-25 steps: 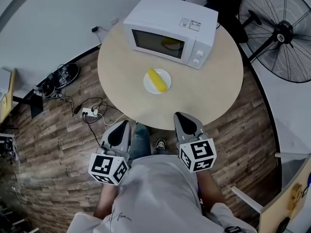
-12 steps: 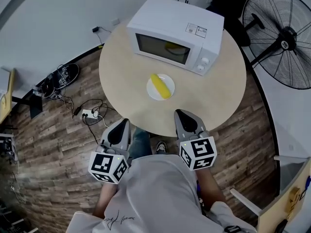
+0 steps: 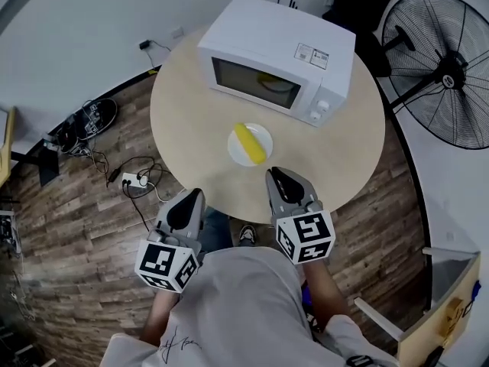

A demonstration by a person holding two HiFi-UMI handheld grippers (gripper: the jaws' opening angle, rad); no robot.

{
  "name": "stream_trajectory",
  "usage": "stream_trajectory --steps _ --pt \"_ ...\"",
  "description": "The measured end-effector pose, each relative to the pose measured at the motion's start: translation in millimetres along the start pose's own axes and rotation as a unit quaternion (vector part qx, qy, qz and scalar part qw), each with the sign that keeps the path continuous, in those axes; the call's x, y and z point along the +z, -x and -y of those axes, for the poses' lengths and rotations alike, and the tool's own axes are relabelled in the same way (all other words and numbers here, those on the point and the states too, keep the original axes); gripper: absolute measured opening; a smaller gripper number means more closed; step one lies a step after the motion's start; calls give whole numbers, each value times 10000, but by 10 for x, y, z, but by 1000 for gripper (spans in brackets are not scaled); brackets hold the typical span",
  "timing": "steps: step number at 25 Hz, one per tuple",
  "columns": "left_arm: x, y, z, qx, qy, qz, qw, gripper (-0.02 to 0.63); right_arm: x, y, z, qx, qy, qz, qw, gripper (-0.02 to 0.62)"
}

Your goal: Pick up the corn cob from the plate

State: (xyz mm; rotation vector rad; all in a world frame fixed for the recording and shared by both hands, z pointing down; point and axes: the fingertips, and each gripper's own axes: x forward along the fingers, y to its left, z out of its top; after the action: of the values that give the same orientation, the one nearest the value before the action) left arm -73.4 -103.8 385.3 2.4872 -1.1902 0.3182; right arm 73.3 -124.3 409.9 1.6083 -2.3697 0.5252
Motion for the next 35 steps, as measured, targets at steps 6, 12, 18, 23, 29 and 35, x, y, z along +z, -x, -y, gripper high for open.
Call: stream_trajectory --steps 6,12,18,23,29,35 --pt "-35 -24 -79 -9 83 -68 9999 -11 -16 -211 48 13 62 -154 9999 51" --pt "-21 -45 -151 12 118 -98 9999 -11 -20 -368 115 -13 65 -258 9996 57" --pt "-8 -67 -230 -37 430 -40 9991 -11 -71 -526 122 61 112 -409 9991 67" --pt "-28 -80 -249 -66 462 -106 9989 -11 -132 -659 149 42 120 -525 9985 71" --pt "-68 -93 -299 -86 554 -166 9983 -11 -225 -818 213 -17 173 -688 9975 80" --pt "-68 -113 -352 -63 574 -204 9981 -11 -356 -987 273 -21 164 -877 9960 100"
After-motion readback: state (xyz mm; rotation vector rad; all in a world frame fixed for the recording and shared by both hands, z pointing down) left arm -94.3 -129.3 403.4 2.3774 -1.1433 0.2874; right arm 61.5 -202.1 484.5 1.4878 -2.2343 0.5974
